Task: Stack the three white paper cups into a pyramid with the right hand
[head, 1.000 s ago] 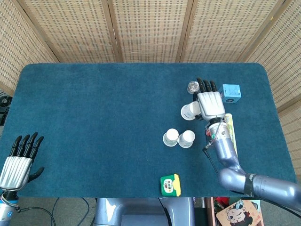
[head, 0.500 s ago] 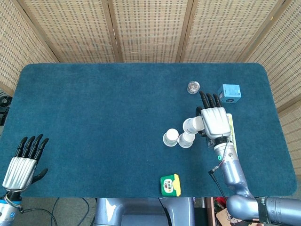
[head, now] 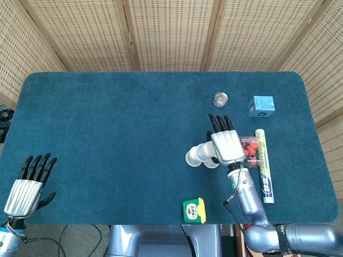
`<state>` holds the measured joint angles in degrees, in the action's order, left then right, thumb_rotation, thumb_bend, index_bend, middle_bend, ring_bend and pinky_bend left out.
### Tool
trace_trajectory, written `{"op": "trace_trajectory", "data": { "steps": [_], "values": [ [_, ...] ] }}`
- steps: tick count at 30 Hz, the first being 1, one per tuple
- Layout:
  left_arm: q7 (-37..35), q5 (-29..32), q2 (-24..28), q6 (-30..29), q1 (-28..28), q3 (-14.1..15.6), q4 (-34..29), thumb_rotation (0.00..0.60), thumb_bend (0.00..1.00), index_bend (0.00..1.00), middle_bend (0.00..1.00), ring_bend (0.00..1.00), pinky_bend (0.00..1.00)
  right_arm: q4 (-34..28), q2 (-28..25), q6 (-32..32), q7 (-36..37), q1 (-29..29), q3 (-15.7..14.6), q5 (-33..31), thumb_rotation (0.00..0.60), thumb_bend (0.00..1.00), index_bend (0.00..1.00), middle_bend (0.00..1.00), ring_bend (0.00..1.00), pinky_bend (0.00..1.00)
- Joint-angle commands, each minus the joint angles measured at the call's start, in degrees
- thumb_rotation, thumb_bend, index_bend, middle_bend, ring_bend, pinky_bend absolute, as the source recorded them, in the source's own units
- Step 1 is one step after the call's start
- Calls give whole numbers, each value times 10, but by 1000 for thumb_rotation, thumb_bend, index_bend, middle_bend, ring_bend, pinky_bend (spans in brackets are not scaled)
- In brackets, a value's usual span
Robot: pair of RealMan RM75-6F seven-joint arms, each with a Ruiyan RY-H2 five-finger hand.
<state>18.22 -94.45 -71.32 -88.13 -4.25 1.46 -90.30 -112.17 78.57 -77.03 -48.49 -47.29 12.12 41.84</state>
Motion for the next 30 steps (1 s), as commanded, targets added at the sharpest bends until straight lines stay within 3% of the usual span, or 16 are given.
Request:
{"op": "trace_trajectory", "data": {
  "steps": [1, 22, 30],
  "values": [
    [0, 1, 0, 1, 0, 0, 0, 600, 206, 0, 0, 0, 0, 10, 8, 6, 5, 0, -2, -7, 600, 131, 512, 0, 0, 0],
    [3, 1, -2, 4, -1, -1, 1, 600, 207, 0, 0, 0, 0, 58, 36, 36, 10, -13, 6, -29, 600, 132, 506, 0, 0, 0],
    [4, -1, -2, 2, -1, -1, 0, 600, 206, 0, 0, 0, 0, 32, 17, 30, -3, -13, 6, -38, 600, 131, 281, 0, 0, 0]
  ]
}}
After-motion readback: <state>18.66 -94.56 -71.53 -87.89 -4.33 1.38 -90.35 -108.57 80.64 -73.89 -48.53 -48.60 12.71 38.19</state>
